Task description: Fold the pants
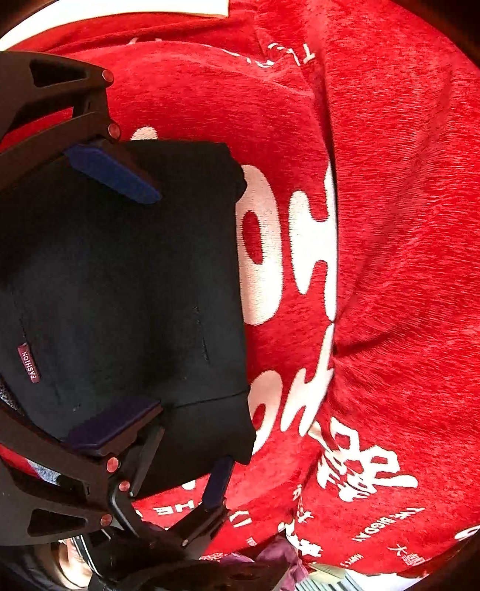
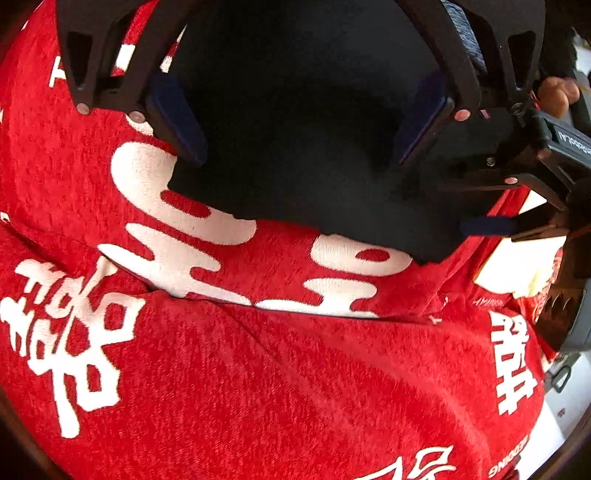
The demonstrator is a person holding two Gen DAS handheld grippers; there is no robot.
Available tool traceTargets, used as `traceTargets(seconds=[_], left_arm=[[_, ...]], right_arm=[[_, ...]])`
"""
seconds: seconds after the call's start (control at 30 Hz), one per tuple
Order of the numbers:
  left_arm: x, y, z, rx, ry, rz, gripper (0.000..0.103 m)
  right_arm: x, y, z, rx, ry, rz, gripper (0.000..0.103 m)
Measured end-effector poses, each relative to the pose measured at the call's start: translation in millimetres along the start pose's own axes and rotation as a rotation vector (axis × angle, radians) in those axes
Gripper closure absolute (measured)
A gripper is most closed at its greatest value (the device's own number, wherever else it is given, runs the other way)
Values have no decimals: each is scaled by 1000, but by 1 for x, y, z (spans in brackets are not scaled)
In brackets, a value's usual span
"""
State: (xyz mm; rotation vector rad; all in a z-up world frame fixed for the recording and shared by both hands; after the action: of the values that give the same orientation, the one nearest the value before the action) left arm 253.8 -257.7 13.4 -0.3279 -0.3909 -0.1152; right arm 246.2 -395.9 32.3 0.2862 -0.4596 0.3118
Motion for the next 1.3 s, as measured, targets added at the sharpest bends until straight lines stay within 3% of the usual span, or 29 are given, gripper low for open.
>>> traceTargets(seconds=[0.2, 0.27, 0.4, 0.47, 0.6, 0.73, 0.8, 0.93, 1.03, 1.1, 1.17, 1.3], left_arm=[[2, -5, 2, 32, 6, -23, 0], [-1, -10, 19, 69, -32, -60, 0], [-21, -21, 60, 144, -137, -147, 0], [-38, -22, 70, 122, -153, -137, 0], [-65, -17, 68, 133, -134, -112, 0], [-81, -16, 50, 158, -83, -117, 0], [-83, -17, 46, 171, -83, -129, 0], [-84, -18, 63, 175, -109, -116, 0], [-87, -22, 84, 208, -163, -130, 0], [-90, -25, 97, 236, -193, -136, 0], [-94, -28, 104, 249, -198, -144, 0], [-103, -32, 114, 255, -198, -146, 0]], right_arm=[[-5, -4, -6, 41, 16, -3, 0], [-4, -2, -1, 6, 10, 15, 0], [-16, 10, 42, -74, -51, 57, 0], [-34, 19, 71, -98, -100, 78, 0], [-69, 33, 104, -17, -158, 20, 0], [-95, 42, 97, 49, -134, -3, 0], [-106, 36, 77, 33, -86, -16, 0], [-101, 37, 78, 15, -89, -38, 0], [-95, 40, 100, -42, -129, -73, 0], [-93, 41, 117, -134, -159, -86, 0], [-94, 40, 128, -228, -149, -121, 0], [-99, 42, 136, -284, -119, -187, 0]])
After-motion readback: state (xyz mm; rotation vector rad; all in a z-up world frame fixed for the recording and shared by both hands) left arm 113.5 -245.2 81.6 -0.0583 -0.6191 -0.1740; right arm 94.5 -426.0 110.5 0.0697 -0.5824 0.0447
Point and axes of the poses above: each gripper's, at about its wrist camera, not at the fingertips, and z roughly against the way its jaws point, y to its left, x to its top, the point moved 5 cm from there along -z, roughly the way its jaws point, and after that the axes turned 7 degrees about -y, right-handed, at the moved point
